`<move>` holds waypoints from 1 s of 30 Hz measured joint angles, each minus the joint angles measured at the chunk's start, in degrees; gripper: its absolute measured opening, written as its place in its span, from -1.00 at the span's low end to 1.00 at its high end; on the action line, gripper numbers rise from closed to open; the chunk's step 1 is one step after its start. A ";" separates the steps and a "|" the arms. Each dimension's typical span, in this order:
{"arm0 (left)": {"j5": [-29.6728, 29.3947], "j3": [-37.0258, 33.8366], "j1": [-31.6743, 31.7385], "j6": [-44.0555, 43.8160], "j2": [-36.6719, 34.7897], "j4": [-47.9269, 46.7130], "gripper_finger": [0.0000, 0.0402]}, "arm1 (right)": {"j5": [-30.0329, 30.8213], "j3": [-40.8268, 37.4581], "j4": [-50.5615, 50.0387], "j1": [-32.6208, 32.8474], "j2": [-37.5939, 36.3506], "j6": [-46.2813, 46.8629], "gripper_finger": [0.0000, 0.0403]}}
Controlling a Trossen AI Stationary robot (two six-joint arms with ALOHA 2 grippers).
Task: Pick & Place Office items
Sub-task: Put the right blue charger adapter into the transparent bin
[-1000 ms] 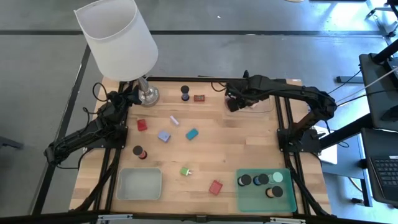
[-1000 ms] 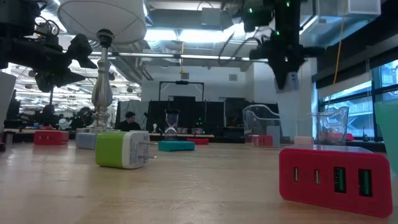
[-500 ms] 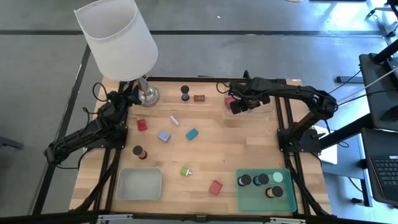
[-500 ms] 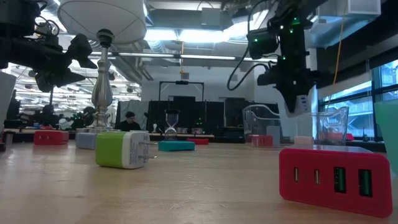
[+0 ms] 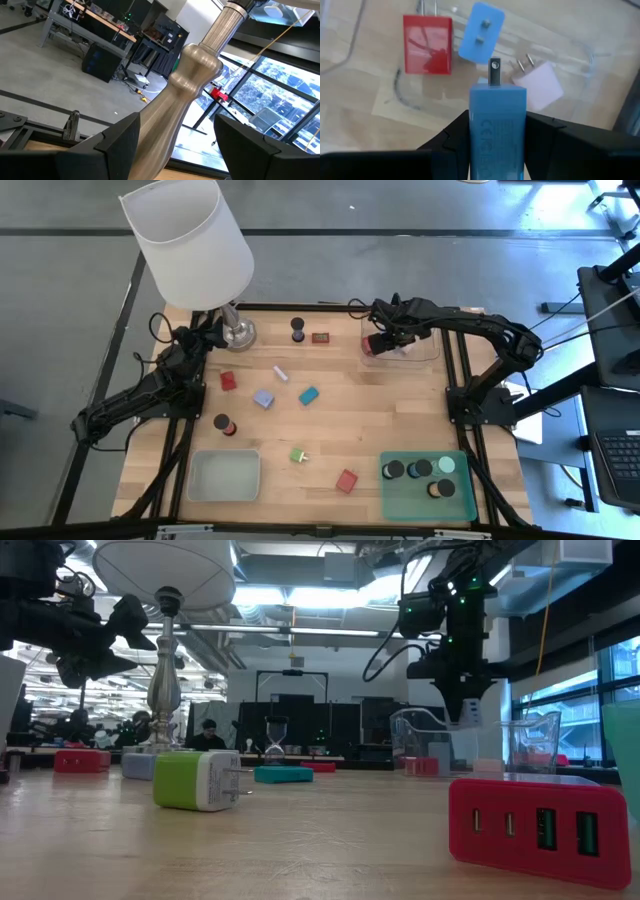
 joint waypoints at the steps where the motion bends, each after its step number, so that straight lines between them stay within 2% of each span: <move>1: 0.01 0.00 -0.02 0.01 -0.01 0.00 0.25 | -0.01 0.00 0.50 -0.10 0.00 -0.25 -0.37; 10: 0.01 0.00 -0.01 0.02 -0.01 0.00 0.25 | -0.24 -4.22 9.08 -0.20 -0.02 -1.21 -0.37; 22: 0.01 0.00 -0.01 0.00 -0.01 0.00 0.25 | -0.24 -6.21 13.43 -0.41 -0.02 -2.59 -0.36; 30: 0.01 0.00 -0.02 0.00 -0.02 0.00 0.25 | 0.02 -6.21 15.50 -0.41 0.60 -2.39 -0.26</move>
